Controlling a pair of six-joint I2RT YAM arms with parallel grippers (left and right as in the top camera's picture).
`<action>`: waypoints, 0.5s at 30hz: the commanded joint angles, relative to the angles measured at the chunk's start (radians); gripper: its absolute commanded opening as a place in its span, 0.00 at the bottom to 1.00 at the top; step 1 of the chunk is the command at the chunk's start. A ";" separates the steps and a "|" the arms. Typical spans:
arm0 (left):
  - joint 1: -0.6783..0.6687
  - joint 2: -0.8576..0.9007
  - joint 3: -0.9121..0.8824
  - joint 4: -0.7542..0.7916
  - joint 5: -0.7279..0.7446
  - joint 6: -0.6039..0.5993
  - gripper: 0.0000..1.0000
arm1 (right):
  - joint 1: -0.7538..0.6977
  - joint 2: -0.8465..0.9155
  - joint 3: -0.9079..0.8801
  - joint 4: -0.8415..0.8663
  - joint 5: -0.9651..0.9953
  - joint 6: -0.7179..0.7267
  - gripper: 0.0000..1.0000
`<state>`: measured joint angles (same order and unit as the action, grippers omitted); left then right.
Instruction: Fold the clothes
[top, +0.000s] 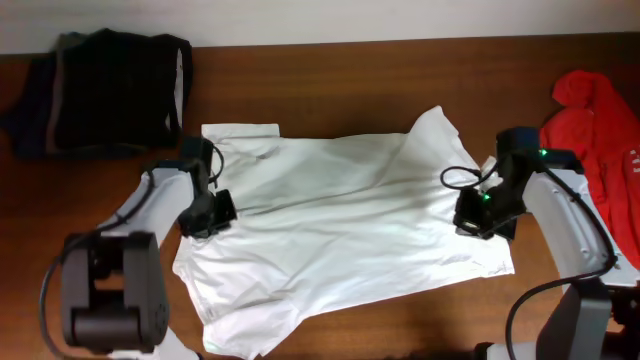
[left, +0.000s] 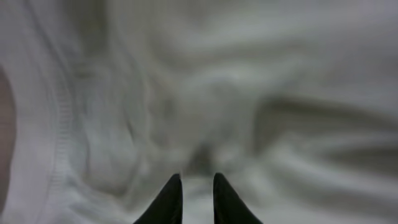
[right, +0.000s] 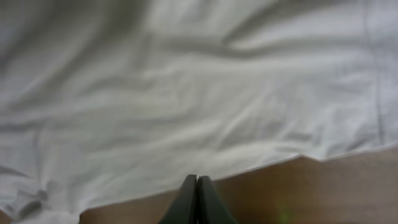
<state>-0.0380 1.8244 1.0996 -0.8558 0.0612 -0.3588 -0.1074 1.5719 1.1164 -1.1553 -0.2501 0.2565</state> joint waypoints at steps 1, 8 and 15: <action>0.076 0.084 0.005 0.098 -0.027 0.016 0.17 | 0.042 -0.008 0.013 0.049 -0.005 0.014 0.05; 0.104 0.229 0.026 0.466 -0.024 0.046 0.04 | 0.050 0.010 0.013 0.113 -0.006 0.040 0.04; 0.080 0.447 0.530 0.303 -0.065 0.122 0.24 | 0.050 0.012 0.011 0.093 -0.008 0.040 0.33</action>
<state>0.0513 2.1773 1.5089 -0.4465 0.0654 -0.3130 -0.0643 1.5768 1.1164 -1.0481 -0.2531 0.2867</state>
